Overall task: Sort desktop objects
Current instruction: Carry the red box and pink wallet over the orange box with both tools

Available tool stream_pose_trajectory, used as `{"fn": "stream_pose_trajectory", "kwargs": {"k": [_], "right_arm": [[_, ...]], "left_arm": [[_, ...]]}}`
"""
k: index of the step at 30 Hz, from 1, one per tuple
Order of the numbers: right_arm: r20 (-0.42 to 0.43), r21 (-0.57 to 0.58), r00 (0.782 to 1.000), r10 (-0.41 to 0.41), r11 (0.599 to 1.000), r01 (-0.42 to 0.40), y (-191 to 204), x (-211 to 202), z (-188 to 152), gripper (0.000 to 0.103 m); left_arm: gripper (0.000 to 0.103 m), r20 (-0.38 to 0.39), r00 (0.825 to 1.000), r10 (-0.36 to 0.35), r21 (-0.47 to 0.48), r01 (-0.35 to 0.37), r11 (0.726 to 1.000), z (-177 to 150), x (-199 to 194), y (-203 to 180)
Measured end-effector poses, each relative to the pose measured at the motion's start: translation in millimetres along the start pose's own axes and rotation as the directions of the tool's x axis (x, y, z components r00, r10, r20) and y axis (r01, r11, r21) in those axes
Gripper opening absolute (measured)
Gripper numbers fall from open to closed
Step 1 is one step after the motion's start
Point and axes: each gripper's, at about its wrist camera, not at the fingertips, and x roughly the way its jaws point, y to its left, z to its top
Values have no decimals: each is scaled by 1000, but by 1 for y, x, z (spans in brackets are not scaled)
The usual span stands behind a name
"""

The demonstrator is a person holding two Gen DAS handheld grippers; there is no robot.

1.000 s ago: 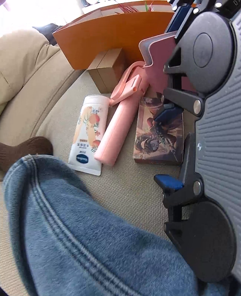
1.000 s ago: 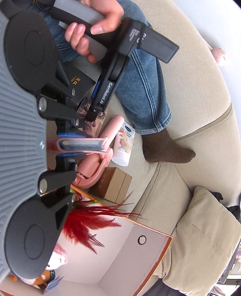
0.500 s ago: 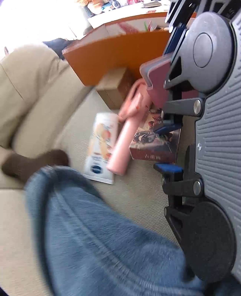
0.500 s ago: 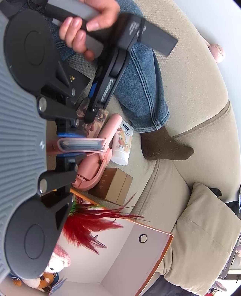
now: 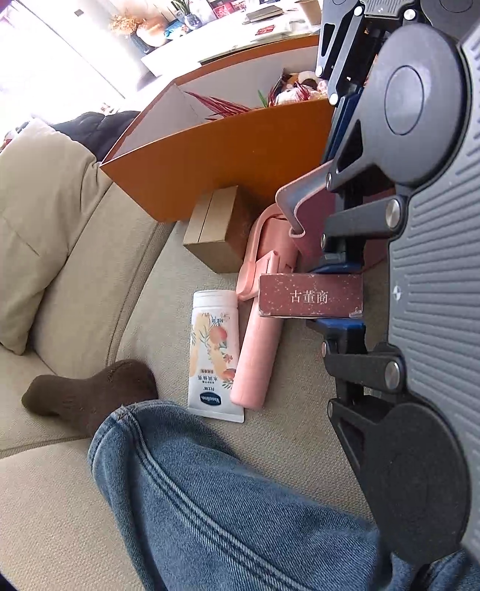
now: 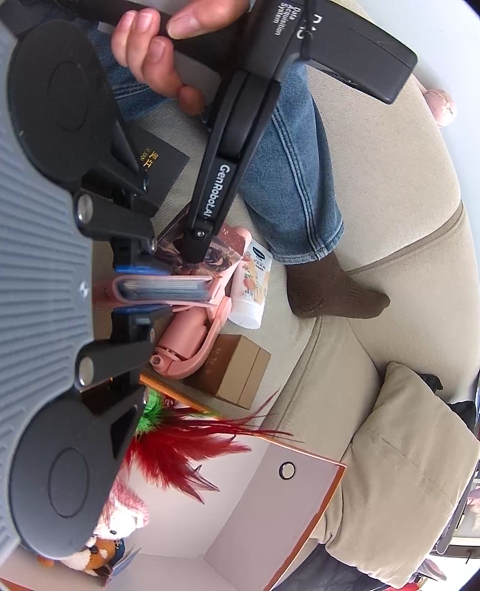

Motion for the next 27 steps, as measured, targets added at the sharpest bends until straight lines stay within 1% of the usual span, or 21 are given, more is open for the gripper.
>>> {"fn": "stream_pose_trajectory", "kwargs": {"k": [2,5,8,10,12,16,20,23,27], "right_arm": [[12,4,1000,0,1000,0,0,-6,0,16],[51,-3,999,6,1000,-6,2,-23,0,16],[101,18,994,42,999,-45,-4,-48,3,16],[145,50,987,65,996,-73,-13,-68,5,16],[201,77,977,65,994,-82,-22,-91,7,16],[317,144,948,6,988,-54,-44,-136,9,16],[391,211,912,-121,977,39,-67,-163,12,16],[395,278,901,-179,958,68,-89,-164,13,16],[365,357,902,-232,929,94,-115,-146,14,16]], "left_arm": [[26,19,1000,15,1,-15,1000,-3,-12,1],[26,58,998,12,13,-13,1000,-3,-35,-4],[26,107,994,12,42,-16,999,0,-60,-16],[26,137,990,-10,69,1,998,4,-76,-26],[26,162,986,-49,97,34,995,9,-90,-38],[26,196,972,-126,174,92,980,23,-105,-68],[26,212,961,-179,247,124,961,42,-103,-105],[26,194,961,-197,281,138,950,57,-84,-134],[26,144,974,-175,313,123,942,74,-43,-167]]}}
